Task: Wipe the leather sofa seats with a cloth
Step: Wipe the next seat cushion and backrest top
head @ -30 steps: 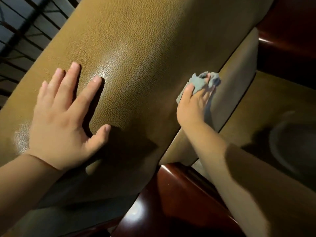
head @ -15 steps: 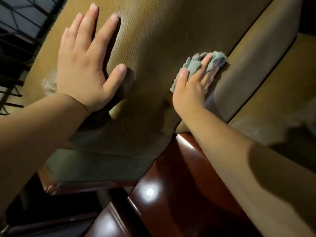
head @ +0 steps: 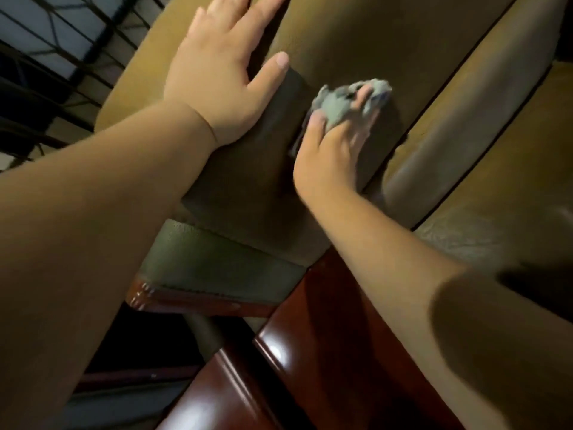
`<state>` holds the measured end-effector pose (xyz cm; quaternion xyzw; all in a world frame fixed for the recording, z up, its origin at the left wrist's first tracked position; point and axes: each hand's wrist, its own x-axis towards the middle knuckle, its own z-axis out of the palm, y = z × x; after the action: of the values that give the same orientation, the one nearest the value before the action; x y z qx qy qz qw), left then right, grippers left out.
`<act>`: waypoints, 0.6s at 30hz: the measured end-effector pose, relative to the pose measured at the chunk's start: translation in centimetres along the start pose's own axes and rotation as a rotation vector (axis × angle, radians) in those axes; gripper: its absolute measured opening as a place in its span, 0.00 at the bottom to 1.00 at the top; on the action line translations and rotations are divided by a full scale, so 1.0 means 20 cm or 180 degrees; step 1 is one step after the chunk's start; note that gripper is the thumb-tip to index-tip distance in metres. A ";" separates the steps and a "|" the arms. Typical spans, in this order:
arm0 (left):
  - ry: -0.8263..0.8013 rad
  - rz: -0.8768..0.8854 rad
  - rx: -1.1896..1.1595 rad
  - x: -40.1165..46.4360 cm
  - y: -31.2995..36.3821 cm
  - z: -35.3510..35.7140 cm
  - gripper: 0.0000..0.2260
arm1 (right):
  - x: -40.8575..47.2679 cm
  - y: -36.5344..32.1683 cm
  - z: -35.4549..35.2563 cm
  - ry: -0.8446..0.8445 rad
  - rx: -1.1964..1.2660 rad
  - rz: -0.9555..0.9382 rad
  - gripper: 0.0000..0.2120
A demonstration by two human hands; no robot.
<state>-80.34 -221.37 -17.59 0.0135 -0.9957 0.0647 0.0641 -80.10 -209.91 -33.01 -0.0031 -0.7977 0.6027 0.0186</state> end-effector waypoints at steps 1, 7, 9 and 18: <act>-0.0087 -0.0026 -0.0136 -0.04 -0.04 -0.03 0.29 | 0.02 -0.08 0.01 0.0052 0.0330 0.0334 0.37; -0.0277 -0.0174 -0.0259 -0.42 -0.32 -0.06 0.28 | -0.73 -0.03 0.12 -0.0850 -0.0697 -0.1741 0.41; -0.0180 -0.0149 -0.0174 -0.41 -0.30 -0.05 0.28 | -0.68 0.12 0.12 -0.0882 -0.0902 -0.2131 0.43; -0.0089 -0.0526 -0.0148 -0.37 -0.08 -0.12 0.30 | -0.33 0.69 -0.19 -0.1393 -0.1796 -0.0038 0.38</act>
<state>-72.70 -222.44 -15.93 0.0951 -0.9933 0.0359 0.0557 -73.53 -202.63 -45.47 0.1258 -0.9179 0.3449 -0.1508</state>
